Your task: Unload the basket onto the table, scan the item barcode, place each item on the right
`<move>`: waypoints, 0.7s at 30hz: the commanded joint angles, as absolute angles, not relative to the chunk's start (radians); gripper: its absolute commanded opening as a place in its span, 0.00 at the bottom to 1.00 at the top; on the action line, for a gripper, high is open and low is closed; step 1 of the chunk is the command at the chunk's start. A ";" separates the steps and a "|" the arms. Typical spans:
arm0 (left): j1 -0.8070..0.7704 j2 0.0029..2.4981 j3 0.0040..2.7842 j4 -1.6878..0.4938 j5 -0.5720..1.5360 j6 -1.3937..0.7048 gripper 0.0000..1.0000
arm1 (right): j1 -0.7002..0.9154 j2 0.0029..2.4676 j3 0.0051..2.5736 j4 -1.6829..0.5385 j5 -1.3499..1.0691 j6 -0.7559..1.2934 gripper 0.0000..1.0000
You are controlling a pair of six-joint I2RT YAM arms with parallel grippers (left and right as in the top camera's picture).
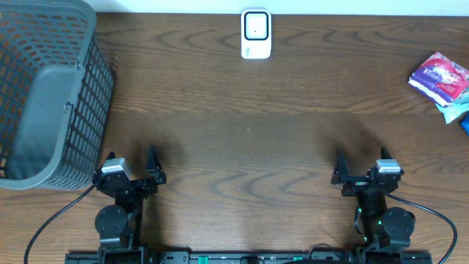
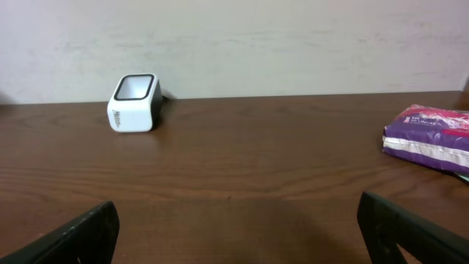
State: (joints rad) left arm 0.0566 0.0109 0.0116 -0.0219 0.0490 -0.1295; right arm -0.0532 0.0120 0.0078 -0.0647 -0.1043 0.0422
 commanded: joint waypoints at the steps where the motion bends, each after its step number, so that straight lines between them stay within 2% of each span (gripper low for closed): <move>1: 0.062 0.001 0.004 -0.073 0.033 -0.100 0.98 | -0.058 0.007 0.006 -0.067 -0.110 0.055 0.99; 21: 0.062 0.001 0.004 -0.074 0.040 0.015 0.98 | -0.058 0.007 0.006 -0.068 -0.110 0.055 0.99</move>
